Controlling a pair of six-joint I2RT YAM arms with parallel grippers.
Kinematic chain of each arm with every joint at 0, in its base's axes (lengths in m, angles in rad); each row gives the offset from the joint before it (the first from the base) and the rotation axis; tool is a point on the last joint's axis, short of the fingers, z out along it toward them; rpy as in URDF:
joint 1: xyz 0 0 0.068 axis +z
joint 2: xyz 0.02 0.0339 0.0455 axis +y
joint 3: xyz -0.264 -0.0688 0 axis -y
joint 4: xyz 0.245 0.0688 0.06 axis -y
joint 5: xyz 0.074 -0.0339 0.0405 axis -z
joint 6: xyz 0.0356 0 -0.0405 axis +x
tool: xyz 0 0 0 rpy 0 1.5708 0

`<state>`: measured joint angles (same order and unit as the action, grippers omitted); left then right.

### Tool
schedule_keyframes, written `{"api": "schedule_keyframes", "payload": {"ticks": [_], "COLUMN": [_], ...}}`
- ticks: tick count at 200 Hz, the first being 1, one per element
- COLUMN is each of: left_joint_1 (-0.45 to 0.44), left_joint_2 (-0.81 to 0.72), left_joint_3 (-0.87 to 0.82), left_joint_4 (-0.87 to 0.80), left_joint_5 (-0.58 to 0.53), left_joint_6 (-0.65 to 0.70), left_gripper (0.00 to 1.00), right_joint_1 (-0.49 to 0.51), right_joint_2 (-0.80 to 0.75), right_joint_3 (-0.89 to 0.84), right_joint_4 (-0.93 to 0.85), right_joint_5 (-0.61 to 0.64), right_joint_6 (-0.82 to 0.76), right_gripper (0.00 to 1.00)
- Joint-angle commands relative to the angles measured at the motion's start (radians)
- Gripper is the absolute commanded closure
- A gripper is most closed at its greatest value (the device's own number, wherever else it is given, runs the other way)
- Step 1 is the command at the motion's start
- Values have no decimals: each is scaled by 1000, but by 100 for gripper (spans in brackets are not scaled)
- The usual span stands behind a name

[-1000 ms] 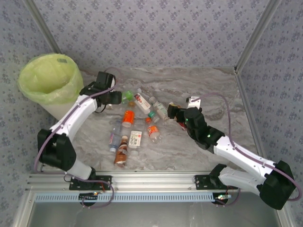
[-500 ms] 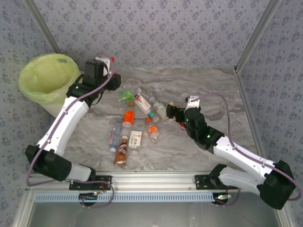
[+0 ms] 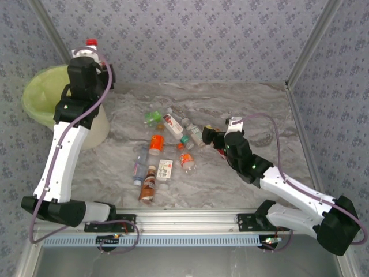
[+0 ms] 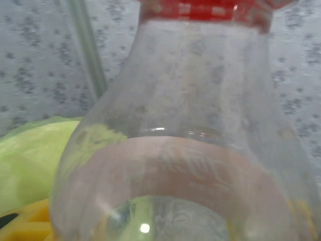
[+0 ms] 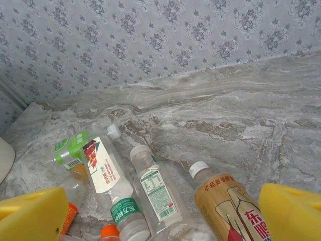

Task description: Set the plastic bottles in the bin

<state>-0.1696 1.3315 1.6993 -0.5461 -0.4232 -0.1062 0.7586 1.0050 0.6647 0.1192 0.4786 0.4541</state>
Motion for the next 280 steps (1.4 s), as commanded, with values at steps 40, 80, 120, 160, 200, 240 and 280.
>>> {"api": "schedule_keyframes", "payload": {"ticks": [40, 80, 120, 160, 200, 240, 280], "left_joint_1": [221, 361, 373, 376, 379, 381, 386], "left_joint_2": [58, 143, 195, 247, 266, 268, 251], "left_joint_3": [-2, 13, -7, 6, 19, 40, 54], "left_joint_4": [-18, -91, -126, -190, -213, -226, -209], "left_joint_5": [57, 249, 330, 363, 423, 444, 535], "left_joint_6": [-103, -192, -196, -203, -216, -234, -240], "left_gripper": [51, 51, 50, 48, 38, 22, 17], "right_joint_1": [24, 26, 25, 18, 11, 1, -5], "right_joint_2": [-30, -43, -67, -77, -77, -76, -75], "right_joint_3": [-11, -20, -28, -29, -28, -28, -30], "right_joint_4": [50, 22, -11, -39, -62, -79, -82], "right_joint_5": [-3, 0, 20, 33, 46, 46, 41], "right_joint_6": [-71, -49, -22, 1, 34, 49, 55], "right_gripper": [0, 0, 0, 0, 0, 0, 0]}}
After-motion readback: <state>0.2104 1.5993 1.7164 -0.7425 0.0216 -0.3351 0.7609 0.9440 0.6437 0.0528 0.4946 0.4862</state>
